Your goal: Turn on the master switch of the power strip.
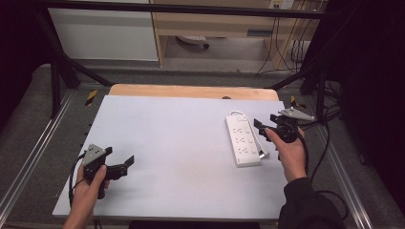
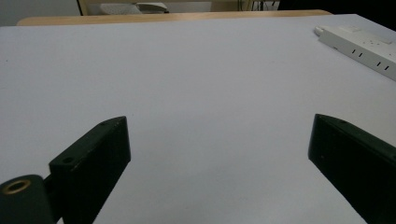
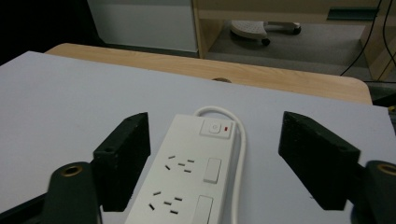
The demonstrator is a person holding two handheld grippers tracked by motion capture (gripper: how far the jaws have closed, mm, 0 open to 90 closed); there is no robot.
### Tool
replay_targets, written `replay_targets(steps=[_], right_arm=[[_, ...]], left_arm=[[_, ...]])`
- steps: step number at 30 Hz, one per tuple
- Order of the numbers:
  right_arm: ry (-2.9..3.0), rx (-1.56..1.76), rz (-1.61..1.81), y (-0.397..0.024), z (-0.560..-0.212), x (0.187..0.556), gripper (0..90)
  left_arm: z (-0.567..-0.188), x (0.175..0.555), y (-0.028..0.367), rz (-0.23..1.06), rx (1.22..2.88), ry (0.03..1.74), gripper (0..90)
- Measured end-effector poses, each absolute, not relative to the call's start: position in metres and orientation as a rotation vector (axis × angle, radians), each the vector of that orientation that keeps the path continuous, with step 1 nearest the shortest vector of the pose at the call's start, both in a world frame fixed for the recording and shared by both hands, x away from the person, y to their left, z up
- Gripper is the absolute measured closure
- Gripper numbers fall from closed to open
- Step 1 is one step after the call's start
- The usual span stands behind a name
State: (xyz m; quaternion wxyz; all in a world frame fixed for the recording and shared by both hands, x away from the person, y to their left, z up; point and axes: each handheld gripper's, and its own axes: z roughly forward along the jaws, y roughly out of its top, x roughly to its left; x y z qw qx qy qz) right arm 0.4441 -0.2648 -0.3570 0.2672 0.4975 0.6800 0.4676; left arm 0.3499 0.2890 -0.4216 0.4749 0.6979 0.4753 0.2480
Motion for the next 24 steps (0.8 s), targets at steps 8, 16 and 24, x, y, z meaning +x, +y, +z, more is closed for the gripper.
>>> replay_targets(steps=[8,16,24], right_arm=[[1.828,1.337,1.230,-0.258,-0.356,0.463,50.7],[1.856,1.295,1.192,-0.252,-0.360,0.483,70.8],[1.848,1.368,1.202,-0.254,-0.373,0.497,85.6]], left_arm=[[-0.422,0.350,0.288,0.604,1.705,1.156,5.6],[-0.425,0.351,0.283,0.598,1.736,1.142,5.9],[-0.425,0.350,0.282,0.585,1.741,1.135,6.3]])
